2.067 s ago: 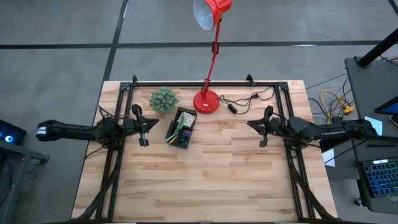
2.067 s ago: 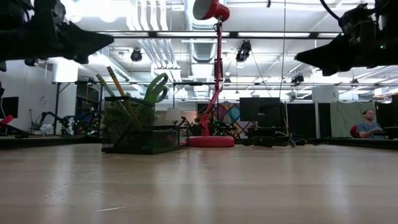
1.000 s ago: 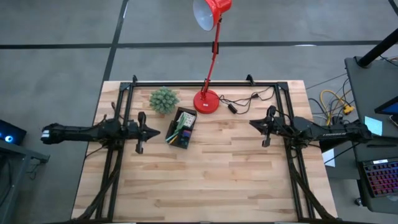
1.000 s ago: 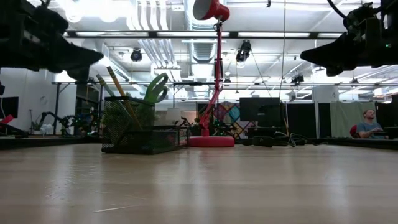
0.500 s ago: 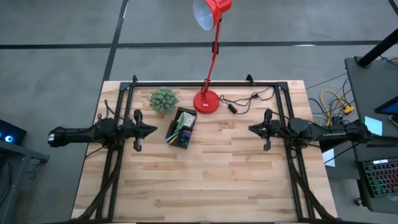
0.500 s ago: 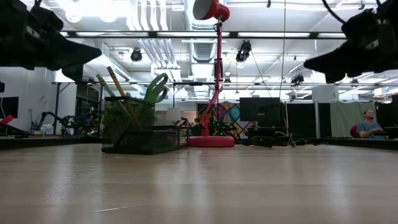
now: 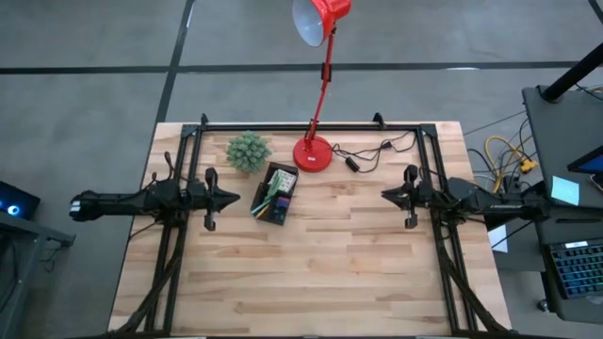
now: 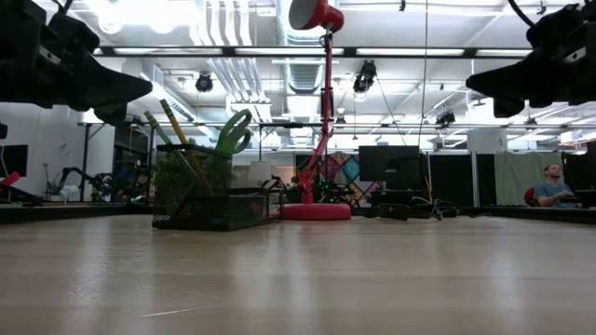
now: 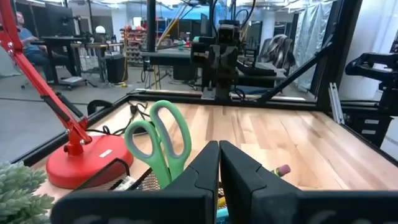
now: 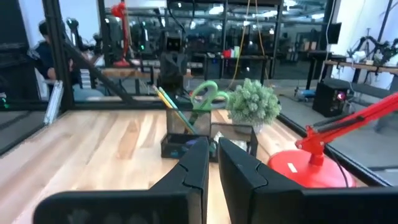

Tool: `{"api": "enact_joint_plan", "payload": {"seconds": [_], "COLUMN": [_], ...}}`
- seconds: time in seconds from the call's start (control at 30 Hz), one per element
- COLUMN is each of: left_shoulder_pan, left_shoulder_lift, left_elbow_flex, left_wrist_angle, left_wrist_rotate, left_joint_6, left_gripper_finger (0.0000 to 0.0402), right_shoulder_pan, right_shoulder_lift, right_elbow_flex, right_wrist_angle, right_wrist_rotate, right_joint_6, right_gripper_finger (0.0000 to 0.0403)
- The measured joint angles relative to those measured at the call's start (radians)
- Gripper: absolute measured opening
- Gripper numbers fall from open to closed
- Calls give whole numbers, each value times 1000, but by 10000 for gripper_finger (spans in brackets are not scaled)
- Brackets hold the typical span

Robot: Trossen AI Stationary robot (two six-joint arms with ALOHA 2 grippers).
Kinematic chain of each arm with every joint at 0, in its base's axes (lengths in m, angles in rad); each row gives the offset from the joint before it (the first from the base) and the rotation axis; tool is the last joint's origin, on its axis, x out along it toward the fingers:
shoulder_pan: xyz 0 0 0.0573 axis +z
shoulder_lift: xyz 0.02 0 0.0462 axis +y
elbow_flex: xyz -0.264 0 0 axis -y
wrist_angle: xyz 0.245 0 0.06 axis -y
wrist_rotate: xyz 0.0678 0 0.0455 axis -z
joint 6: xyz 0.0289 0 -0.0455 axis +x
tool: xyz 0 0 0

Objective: Pick and place office supplies into organizer
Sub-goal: Return to Home Position

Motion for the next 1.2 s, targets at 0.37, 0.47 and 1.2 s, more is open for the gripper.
{"api": "enact_joint_plan", "payload": {"seconds": [0.37, 0.47, 1.2], "left_shoulder_pan": [0, 0, 0], "left_shoulder_lift": [-36, -34, -29], "left_elbow_flex": [0, 0, 0], "left_wrist_angle": [7, 8, 14], "left_wrist_rotate": [-5, -5, -4], "left_joint_6": [28, 27, 27], "left_gripper_finger": [0, 0, 0], "right_shoulder_pan": [2, 2, 2], "right_shoulder_lift": [-11, -12, 1], "right_elbow_flex": [1, 1, 0], "right_wrist_angle": [-15, -3, -4], "right_wrist_rotate": [6, 6, 10], "right_joint_6": [15, 15, 15], "right_gripper_finger": [28, 28, 28]}}
